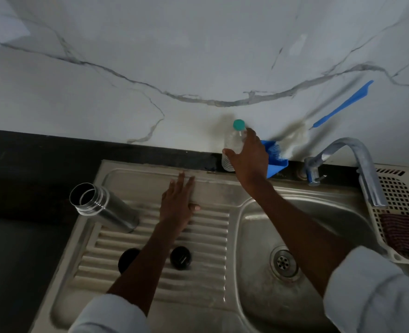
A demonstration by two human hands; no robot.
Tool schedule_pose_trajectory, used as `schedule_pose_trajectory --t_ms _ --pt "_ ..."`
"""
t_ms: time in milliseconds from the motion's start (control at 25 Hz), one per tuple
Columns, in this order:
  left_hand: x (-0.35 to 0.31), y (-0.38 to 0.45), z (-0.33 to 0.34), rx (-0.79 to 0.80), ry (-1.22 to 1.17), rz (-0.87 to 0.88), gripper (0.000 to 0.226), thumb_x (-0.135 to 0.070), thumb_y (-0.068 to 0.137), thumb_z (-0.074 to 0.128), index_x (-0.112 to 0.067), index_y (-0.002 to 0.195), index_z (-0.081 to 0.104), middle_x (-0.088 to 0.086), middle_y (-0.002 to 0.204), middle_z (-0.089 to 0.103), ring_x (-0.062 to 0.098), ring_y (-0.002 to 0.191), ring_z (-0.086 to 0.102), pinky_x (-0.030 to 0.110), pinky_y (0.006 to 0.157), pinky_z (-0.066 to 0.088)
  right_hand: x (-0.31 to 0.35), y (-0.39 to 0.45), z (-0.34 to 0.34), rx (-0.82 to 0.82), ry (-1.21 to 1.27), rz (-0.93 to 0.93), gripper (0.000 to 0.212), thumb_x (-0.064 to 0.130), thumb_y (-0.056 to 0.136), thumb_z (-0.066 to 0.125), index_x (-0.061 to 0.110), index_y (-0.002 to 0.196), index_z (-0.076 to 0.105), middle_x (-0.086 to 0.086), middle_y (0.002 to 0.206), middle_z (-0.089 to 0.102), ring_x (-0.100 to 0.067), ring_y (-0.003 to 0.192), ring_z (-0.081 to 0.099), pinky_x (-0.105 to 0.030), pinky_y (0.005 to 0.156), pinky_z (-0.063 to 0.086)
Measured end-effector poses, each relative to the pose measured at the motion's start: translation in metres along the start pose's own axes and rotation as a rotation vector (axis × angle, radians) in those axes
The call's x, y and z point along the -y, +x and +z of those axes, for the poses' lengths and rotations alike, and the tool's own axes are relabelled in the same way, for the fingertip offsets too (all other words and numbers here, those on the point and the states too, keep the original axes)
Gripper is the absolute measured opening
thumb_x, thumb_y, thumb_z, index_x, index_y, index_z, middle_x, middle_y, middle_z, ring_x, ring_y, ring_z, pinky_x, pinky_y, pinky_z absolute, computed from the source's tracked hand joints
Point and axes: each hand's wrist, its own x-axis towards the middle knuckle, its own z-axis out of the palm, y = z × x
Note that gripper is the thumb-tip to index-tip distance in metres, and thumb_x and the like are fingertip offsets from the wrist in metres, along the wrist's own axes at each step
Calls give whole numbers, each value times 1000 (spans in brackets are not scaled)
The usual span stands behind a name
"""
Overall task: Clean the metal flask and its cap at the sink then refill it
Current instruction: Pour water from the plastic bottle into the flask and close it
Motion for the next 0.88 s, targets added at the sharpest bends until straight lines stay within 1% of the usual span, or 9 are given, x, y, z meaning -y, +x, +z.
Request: schedule_pose_trajectory --t_ms 120,320,440,520,600,680,760,800,880 --pt "1 2 -1 9 10 1 99 -40 94 73 -38 167 6 -3 175 -13 35 162 2 51 129 17 1 1 1 -17 43 38 82 29 84 83 15 148 34 -8 140 57 -30 125 58 -44 100 48" --pt "2 2 -4 20 -1 16 100 -41 93 75 -39 167 8 -3 176 -11 34 162 3 51 128 16 13 -17 -13 -85 50 42 106 23 79 88 15 158 17 -10 150 42 -32 134 50 -46 102 50" --pt "0 4 -18 50 -43 14 99 -37 91 78 -32 167 14 0 177 -3 33 161 10 50 127 21 23 -52 -23 -210 107 9 93 29 79 86 18 152 28 -6 145 43 -28 131 50 -46 101 53" --pt "-3 -8 -31 -34 -196 -29 93 -27 92 77 -21 167 21 5 176 9 30 160 19 45 127 24 24 -95 -21 -212 170 -12 73 31 85 80 17 145 41 -5 137 50 -22 124 53 -43 100 52" --pt "-5 -37 -37 -162 -354 -49 76 -18 97 72 -13 162 33 8 172 23 27 157 25 40 127 25 20 -147 -7 -110 202 -22 54 29 89 75 20 137 52 -1 128 57 -16 115 56 -40 97 53" --pt "-1 -85 -38 -291 -416 45 55 -19 99 69 -11 151 51 10 164 38 24 152 34 35 124 29 12 -197 10 117 194 -56 50 31 91 73 25 136 54 5 129 58 -13 116 56 -37 99 52" --pt "2 -137 -35 -453 -482 100 38 -22 99 66 -12 136 64 7 151 53 19 141 46 32 119 36 4 -231 28 407 131 -138 60 37 90 72 28 144 49 3 140 52 -18 127 51 -35 106 46" --pt "5 -161 -33 -548 -526 80 29 -17 100 65 -13 129 68 4 141 60 18 134 53 34 115 42 2 -241 37 523 57 -201 67 39 88 73 29 149 45 1 146 46 -22 132 46 -37 107 45" --pt "5 -199 -37 -710 -622 -48 22 -6 100 64 -18 117 72 -3 125 67 16 117 64 44 102 53 -1 -251 50 654 -111 -314 76 36 87 74 31 154 39 -2 156 36 -27 138 38 -44 106 45"
